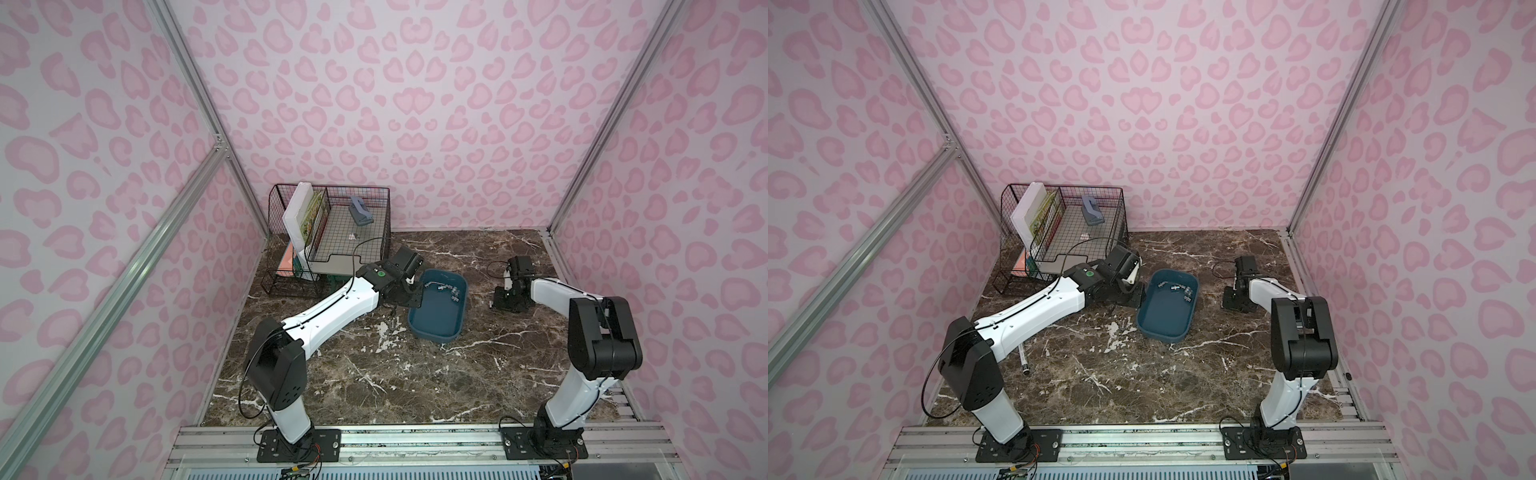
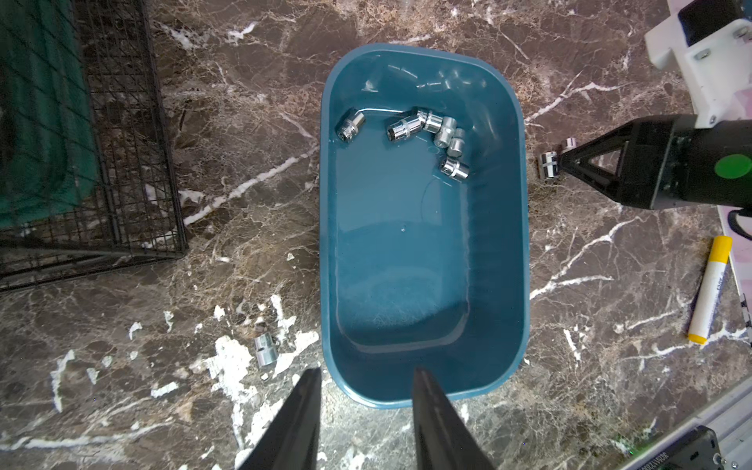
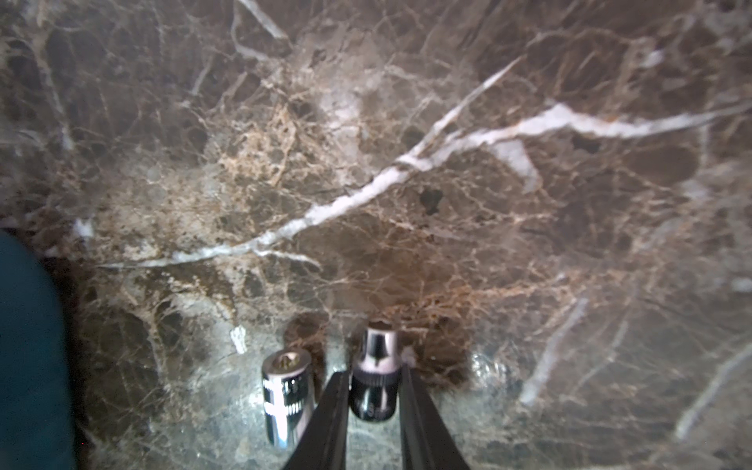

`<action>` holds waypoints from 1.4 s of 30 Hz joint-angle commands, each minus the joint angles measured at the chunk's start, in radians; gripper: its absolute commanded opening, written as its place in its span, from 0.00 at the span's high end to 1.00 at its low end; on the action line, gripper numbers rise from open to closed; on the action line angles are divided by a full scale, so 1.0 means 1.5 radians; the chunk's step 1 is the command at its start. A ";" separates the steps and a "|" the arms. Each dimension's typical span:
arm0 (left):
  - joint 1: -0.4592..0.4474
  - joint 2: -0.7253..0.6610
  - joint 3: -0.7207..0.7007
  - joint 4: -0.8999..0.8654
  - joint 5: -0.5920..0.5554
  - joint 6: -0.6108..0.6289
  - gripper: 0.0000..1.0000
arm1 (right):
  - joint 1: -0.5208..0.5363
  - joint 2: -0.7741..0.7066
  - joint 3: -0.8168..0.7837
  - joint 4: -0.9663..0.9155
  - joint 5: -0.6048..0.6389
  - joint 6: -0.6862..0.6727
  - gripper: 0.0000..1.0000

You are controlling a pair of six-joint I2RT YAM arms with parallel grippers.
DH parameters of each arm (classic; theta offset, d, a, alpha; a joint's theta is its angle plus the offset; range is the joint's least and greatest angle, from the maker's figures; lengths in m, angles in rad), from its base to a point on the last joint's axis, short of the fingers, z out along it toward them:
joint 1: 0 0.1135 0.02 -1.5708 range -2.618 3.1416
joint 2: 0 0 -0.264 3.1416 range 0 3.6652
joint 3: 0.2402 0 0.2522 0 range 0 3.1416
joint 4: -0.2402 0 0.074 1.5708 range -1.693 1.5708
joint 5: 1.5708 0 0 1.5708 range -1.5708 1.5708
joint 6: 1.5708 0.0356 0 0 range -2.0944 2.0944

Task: Take out the socket from the storage box
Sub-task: Place the socket head at the center of the board, then pick up the socket head from the storage box.

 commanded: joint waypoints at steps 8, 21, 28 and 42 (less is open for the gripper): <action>0.000 -0.003 0.004 -0.003 -0.006 -0.006 0.59 | 0.000 -0.010 0.008 0.008 0.001 -0.003 0.69; 0.000 0.020 0.037 -0.016 -0.004 0.004 0.59 | 0.003 -0.101 0.040 -0.059 -0.030 -0.017 0.67; 0.000 0.081 0.118 -0.043 0.003 0.029 0.58 | 0.025 -0.165 0.027 -0.091 -0.067 -0.020 0.67; 0.002 0.285 0.323 -0.100 0.035 0.165 0.57 | 0.096 -0.230 -0.064 -0.062 -0.103 0.006 0.66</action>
